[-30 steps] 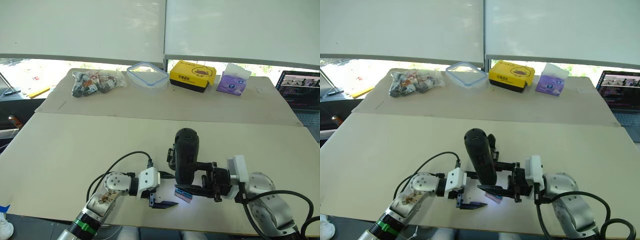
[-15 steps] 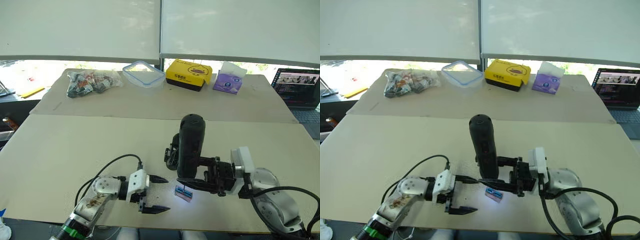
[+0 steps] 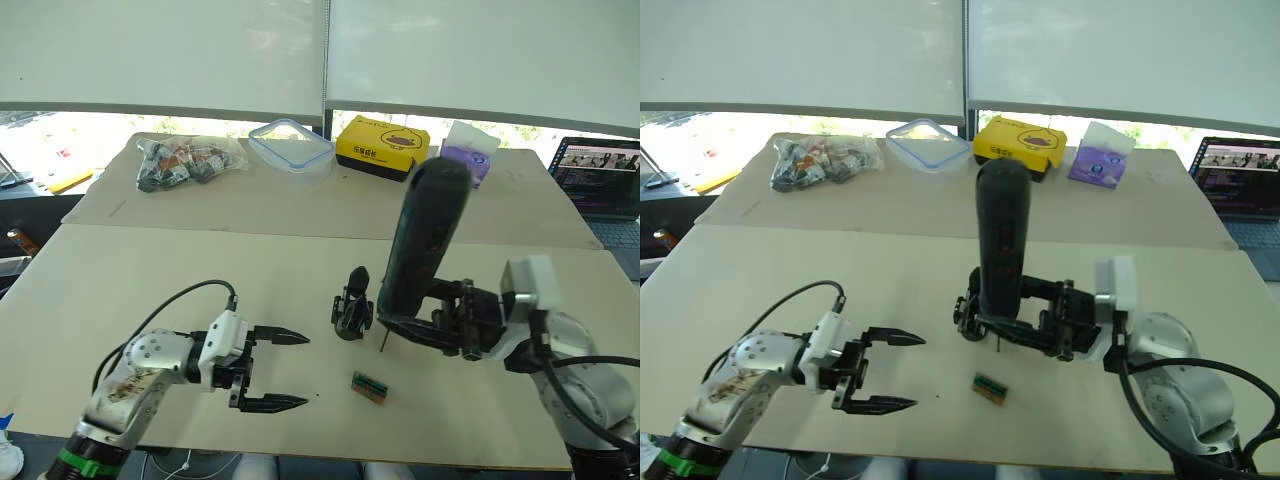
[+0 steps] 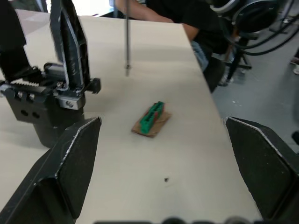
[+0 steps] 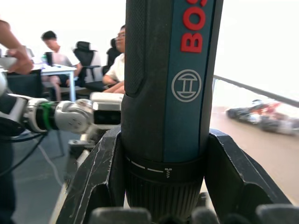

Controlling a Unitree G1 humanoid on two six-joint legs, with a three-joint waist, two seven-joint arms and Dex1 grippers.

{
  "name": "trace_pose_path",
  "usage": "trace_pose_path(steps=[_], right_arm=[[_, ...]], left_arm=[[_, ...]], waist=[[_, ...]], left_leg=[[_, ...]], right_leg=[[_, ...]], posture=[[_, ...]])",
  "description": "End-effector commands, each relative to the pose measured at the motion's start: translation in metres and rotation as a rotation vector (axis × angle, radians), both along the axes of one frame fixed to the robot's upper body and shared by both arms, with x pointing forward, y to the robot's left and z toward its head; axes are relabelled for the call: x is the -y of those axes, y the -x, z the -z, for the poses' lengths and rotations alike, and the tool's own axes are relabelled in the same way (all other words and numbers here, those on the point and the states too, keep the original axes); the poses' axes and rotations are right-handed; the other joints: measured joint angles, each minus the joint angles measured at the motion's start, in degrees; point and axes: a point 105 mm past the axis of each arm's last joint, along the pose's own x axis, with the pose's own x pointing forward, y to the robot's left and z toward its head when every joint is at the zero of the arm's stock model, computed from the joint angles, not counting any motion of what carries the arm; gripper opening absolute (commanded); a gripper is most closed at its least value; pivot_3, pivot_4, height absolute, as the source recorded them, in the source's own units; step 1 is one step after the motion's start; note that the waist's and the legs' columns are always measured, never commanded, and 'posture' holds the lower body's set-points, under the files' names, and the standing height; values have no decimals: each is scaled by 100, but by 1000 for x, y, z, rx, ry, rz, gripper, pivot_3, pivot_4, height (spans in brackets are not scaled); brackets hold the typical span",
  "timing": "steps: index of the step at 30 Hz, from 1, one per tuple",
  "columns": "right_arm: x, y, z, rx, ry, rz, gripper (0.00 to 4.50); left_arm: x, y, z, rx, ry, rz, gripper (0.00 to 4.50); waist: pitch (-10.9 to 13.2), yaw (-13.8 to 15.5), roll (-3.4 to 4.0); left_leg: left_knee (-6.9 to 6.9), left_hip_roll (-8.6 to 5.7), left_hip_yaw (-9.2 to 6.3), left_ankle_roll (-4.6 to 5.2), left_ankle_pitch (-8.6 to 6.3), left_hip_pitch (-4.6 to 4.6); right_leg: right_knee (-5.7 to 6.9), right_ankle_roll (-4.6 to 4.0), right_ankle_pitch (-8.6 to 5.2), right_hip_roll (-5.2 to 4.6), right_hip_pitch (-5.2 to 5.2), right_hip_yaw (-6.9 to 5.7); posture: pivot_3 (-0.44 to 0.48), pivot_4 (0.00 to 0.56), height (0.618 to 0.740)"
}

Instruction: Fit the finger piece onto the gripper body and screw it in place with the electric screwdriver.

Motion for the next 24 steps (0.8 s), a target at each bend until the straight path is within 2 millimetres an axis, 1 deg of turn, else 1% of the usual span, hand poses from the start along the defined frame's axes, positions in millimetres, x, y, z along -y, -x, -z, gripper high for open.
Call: trace_pose_path(steps=[1,4,7,10,13,15,18,20,24], right_arm=[[6,6,-23,77,-40,32,1956],[12,5,-31,80,-73,73,1956],[15,5,-42,93,-91,97,1956],[16,3,-56,105,-124,116,1956],[15,0,-75,122,-182,121,1956],[11,-2,-89,131,-217,110,1956],[2,-5,-101,128,-238,73,1956],[-3,-7,-104,129,-236,55,1956],[-15,-8,-101,114,-231,-3,1956]], left_arm=[[2,-2,-20,39,75,-28,4482],[0,-13,-31,67,123,-96,4482],[-4,-20,-39,81,135,-132,4482],[-8,-27,-47,88,132,-153,4482],[-10,-34,-52,80,139,-168,4482],[-11,-36,-53,76,135,-169,4482],[-11,-42,-51,78,134,-197,4482],[-11,-47,-46,80,113,-222,4482],[-11,-55,-34,78,99,-269,4482]], waist=[[1,0,-2],[3,3,-3],[4,3,-3],[9,-17,-3],[12,-28,-2],[18,-33,-2],[25,-26,-3],[26,-19,-3],[27,-5,-4]], left_leg=[[1,0,0,0,0,0],[3,0,0,0,0,0],[3,0,0,0,0,-1],[3,0,0,0,0,-1],[3,0,0,0,0,0],[2,0,0,1,0,-1],[-1,0,0,1,0,-3],[-5,0,-1,1,0,-4],[-8,0,-1,1,0,-6]], right_leg=[[0,0,0,0,0,0],[0,0,0,0,0,0],[0,0,0,1,0,0],[0,1,1,1,-1,0],[2,0,1,1,-1,0],[2,0,1,1,-2,0],[1,4,4,1,-3,-1],[1,17,11,1,-4,-1],[-1,31,19,1,-6,-2]], posture=[[0,150,740],[0,150,740],[0,150,740],[0,150,740],[0,150,740],[0,150,740],[0,150,740],[0,150,740],[0,150,740]])
